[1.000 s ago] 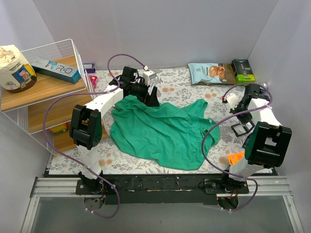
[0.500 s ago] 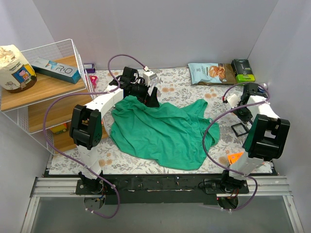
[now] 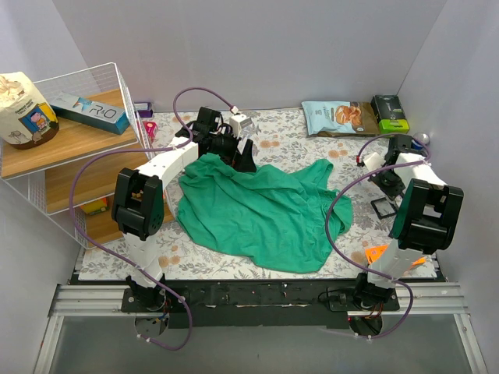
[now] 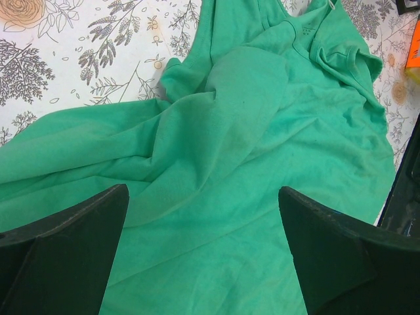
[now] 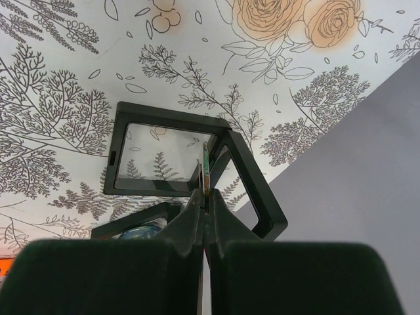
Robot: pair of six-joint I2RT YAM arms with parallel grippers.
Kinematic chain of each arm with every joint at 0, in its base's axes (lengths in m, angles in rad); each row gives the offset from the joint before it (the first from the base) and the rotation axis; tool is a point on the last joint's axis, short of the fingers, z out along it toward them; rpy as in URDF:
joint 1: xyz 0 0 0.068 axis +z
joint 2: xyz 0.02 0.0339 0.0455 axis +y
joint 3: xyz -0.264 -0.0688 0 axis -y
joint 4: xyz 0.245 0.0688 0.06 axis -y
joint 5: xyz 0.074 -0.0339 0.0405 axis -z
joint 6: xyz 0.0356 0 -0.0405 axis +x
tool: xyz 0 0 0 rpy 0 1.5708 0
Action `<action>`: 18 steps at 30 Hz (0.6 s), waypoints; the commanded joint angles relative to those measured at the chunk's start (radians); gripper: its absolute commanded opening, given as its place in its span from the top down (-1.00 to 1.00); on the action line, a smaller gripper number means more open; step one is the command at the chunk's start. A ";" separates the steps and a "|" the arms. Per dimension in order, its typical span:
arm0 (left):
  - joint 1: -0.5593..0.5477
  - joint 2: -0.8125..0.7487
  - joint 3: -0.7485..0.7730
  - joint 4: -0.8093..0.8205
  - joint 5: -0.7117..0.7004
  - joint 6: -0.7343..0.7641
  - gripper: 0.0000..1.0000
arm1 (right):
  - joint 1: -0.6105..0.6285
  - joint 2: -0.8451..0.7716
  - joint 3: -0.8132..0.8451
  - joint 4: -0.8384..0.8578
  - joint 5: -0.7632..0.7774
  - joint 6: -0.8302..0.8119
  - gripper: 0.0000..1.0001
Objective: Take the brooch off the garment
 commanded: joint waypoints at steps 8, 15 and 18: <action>-0.015 -0.017 0.024 -0.002 -0.009 0.004 -0.96 | 0.007 0.017 -0.008 -0.020 -0.015 0.048 0.94; -0.016 -0.017 0.024 -0.002 -0.009 0.008 -0.96 | 0.015 0.011 0.001 -0.046 -0.026 0.079 0.60; -0.019 -0.019 0.024 -0.002 -0.012 0.010 -0.96 | 0.017 -0.001 0.056 -0.109 -0.087 0.097 0.43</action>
